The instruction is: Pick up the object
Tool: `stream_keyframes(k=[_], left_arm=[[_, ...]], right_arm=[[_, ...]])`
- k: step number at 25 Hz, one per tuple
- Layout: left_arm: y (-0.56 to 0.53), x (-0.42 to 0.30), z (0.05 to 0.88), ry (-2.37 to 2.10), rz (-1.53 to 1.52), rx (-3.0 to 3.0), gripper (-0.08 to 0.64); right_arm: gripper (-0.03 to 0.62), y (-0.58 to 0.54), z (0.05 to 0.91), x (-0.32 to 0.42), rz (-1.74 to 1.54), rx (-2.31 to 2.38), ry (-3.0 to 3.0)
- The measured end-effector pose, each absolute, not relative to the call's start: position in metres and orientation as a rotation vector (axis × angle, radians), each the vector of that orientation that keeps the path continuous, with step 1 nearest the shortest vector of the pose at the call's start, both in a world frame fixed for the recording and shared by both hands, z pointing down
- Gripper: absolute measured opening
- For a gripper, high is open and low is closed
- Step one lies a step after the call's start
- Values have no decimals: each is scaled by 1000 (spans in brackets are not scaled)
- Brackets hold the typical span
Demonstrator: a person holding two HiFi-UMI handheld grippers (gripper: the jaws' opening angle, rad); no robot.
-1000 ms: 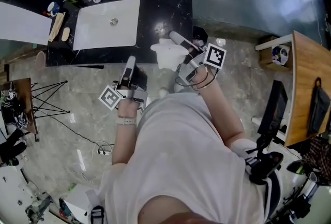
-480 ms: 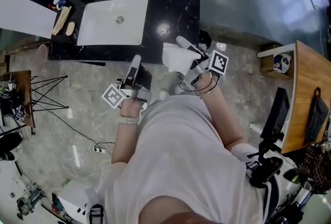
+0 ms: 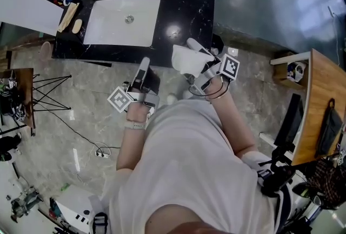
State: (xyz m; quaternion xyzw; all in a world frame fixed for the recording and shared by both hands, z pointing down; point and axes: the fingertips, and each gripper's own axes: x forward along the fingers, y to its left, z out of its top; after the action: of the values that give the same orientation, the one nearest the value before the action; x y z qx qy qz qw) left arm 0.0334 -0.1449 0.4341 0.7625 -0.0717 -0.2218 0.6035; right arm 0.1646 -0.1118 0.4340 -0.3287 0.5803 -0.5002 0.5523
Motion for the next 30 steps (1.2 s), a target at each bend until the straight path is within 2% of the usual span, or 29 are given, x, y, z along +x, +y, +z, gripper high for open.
stream_keyframes(k=[30], left_arm=[[-142,24,438,-197,-511,1760,6]], right_arm=[[215,-115,445,154,-1248,-745,1336]])
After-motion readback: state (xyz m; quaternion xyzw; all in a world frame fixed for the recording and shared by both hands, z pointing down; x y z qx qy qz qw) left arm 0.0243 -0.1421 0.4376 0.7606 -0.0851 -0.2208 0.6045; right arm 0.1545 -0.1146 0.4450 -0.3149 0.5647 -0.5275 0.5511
